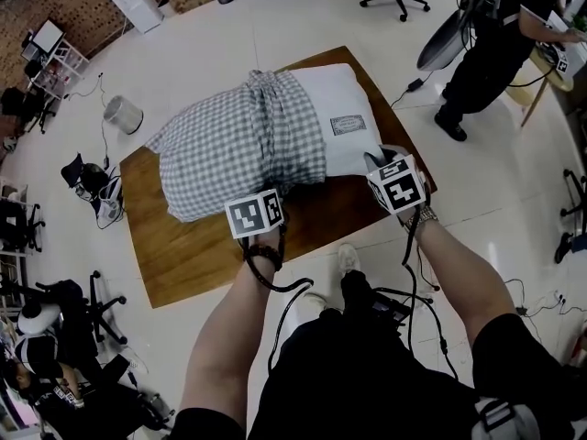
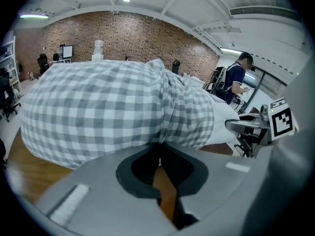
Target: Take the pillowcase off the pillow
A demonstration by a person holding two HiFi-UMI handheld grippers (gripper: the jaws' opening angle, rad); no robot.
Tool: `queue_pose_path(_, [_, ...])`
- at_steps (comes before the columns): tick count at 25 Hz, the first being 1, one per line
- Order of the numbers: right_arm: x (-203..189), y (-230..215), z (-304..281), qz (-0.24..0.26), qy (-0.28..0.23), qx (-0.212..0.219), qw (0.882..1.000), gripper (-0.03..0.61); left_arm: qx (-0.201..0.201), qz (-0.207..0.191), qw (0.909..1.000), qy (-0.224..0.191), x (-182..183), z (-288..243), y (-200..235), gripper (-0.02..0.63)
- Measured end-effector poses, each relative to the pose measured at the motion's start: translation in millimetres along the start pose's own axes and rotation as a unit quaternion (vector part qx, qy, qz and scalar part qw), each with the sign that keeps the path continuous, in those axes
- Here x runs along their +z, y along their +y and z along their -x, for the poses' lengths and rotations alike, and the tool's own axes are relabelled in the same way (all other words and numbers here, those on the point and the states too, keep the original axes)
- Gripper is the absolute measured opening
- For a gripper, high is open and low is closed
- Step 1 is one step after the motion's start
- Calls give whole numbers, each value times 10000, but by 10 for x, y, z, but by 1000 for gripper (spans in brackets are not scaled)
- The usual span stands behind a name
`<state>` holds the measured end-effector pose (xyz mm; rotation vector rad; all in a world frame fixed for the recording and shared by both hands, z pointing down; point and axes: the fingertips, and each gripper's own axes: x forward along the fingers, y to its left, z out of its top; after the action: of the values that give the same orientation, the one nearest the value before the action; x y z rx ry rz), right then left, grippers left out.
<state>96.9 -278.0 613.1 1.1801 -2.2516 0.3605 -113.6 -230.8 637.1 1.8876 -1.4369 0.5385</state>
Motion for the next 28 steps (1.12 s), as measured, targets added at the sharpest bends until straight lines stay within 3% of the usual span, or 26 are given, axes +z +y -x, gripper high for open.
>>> queue_pose_path(14, [-191,-160,441,-234,5,-447,9987,38,717,442,9959,-321,-150,824,762,11])
queue_pose_path(22, [-507,-4,524,-571,-10,-545,9969,40,734,458,9959,-249,-454,1036,1064,11])
queue_pose_path(24, [-505,142,498,-526,5,-507,9973,81,609,338,9975,-97,-502,1058,1016,12])
queue_pose_path(28, [-611,291,541,-241,179,-459,9985,220,253,-78,9994,229,-607,1113,723,16])
